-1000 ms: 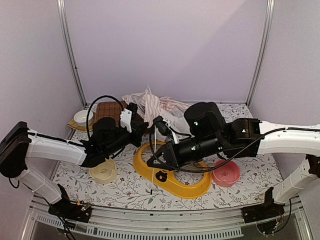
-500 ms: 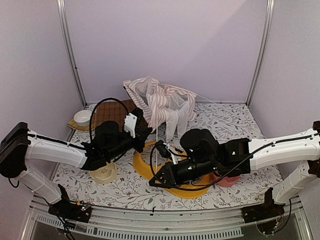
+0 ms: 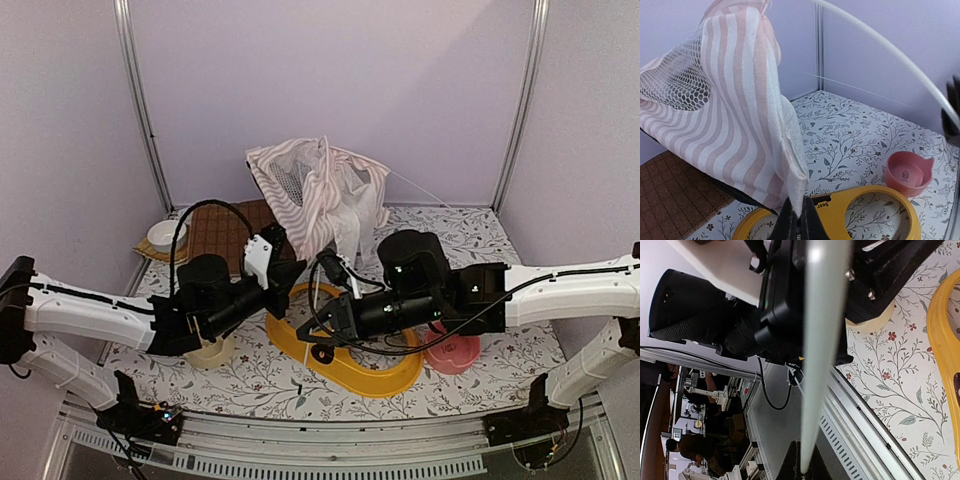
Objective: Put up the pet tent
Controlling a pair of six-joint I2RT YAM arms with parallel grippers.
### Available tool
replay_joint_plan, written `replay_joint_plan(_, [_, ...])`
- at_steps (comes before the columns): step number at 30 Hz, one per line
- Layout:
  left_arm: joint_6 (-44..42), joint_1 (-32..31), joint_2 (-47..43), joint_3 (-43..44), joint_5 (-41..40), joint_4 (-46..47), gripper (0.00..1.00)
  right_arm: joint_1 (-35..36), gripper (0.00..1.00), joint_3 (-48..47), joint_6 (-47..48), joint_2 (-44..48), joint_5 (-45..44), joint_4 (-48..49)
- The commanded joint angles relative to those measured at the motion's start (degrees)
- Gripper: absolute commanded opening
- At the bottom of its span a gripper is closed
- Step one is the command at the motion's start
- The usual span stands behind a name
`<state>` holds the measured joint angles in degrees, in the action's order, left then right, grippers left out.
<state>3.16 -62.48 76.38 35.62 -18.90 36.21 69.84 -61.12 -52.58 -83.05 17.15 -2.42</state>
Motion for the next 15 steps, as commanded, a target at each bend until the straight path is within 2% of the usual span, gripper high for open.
replay_joint_plan(1, [-1.09, -4.98, -2.38, -0.94, 2.78, -3.15, 0.0, -4.08, 0.0, -3.45, 1.84, 3.05, -9.05, -0.27])
replay_joint_plan(15, [-3.38, -9.7, -4.39, 1.21, -0.87, -7.9, 0.0, -5.28, 0.0, -16.09, 15.51, 5.3, -23.78, -4.64])
